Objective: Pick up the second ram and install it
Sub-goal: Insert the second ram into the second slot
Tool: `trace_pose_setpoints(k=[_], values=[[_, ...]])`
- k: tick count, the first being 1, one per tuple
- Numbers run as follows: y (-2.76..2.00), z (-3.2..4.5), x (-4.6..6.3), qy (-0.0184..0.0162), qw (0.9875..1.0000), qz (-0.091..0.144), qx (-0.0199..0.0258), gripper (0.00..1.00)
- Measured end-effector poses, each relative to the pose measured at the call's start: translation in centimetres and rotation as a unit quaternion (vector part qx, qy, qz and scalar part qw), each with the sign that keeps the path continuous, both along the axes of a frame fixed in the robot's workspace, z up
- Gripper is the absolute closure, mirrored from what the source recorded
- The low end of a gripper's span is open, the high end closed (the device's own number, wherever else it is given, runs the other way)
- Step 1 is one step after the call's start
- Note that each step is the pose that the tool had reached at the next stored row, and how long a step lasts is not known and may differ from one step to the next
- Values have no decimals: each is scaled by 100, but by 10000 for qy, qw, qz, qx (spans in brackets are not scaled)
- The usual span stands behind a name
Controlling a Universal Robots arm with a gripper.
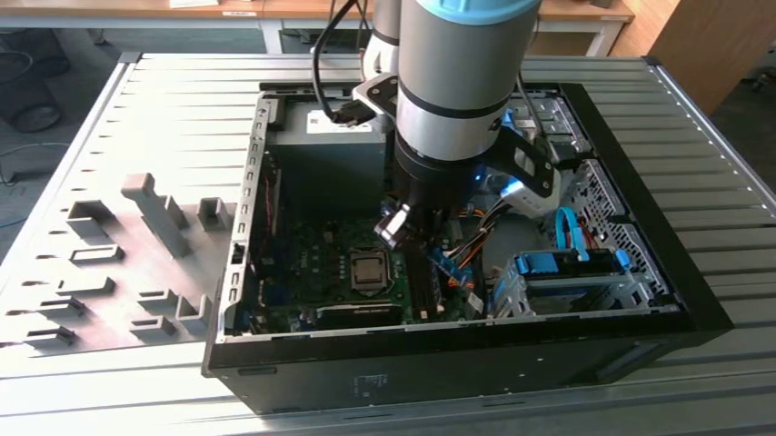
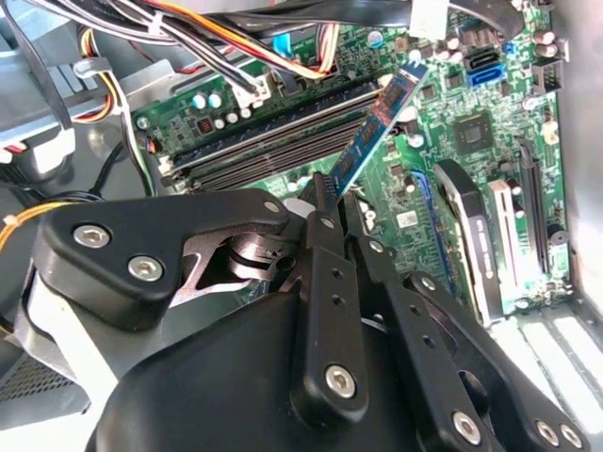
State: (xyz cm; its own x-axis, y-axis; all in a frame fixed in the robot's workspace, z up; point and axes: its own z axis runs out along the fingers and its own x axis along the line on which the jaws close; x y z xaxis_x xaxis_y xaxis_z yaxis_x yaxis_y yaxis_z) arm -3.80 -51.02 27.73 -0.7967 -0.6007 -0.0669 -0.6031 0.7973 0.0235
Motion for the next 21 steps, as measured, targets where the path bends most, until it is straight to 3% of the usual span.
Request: trace_pose_setpoints(k=[21], values=[[0, -1, 0, 0, 9992, -410, 0, 86]])
